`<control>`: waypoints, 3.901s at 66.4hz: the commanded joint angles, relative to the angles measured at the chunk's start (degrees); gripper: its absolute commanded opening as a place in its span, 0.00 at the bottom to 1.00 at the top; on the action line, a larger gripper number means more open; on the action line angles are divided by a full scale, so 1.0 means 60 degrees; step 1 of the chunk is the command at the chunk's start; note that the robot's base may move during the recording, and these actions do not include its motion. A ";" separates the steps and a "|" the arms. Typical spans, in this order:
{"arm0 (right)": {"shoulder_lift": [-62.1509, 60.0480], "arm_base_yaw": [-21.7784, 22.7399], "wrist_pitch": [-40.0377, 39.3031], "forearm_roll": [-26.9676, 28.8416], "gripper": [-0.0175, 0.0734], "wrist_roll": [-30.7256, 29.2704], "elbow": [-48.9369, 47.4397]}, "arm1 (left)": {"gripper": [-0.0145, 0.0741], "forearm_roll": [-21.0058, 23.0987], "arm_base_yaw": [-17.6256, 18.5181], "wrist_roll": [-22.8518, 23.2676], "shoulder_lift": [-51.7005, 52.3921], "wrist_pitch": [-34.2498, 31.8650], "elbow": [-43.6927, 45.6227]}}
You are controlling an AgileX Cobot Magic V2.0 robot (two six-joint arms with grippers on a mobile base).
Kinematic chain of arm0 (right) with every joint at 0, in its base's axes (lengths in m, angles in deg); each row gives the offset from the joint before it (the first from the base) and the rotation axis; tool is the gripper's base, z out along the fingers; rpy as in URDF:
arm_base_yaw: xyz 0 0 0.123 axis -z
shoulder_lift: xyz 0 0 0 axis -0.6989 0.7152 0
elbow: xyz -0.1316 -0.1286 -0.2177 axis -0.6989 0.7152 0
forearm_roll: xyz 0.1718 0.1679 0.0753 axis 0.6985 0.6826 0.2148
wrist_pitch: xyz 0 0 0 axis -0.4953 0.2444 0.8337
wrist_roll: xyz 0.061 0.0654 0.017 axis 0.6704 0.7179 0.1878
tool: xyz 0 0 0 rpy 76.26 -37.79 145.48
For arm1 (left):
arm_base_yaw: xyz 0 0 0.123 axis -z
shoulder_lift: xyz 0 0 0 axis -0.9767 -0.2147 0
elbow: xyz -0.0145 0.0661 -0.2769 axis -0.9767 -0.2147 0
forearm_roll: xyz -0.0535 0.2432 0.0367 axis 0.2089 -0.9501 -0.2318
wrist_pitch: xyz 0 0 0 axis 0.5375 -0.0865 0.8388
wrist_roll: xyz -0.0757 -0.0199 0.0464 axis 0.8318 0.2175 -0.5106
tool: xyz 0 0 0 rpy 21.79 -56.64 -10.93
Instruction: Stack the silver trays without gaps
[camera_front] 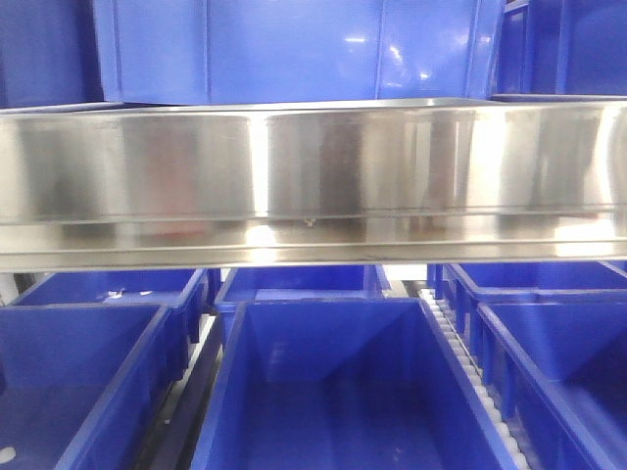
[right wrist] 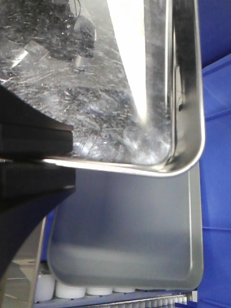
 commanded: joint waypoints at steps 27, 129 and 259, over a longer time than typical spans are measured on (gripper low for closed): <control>-0.0035 -0.0164 -0.2524 0.0065 0.18 -0.0061 -0.0093 | 0.15 -0.0337 0.0113 -0.0006 -0.0070 -0.1016 0.0040; 0.5160 0.2887 -0.0333 0.2912 0.19 -0.2784 -0.4253 | 0.15 0.6865 -0.5608 -0.6161 -0.3829 -0.5988 0.2283; -0.1279 0.2109 -0.5048 0.1477 0.17 -0.4787 0.1954 | 0.15 0.4780 -0.5097 -0.5699 0.4080 -1.1401 -0.4688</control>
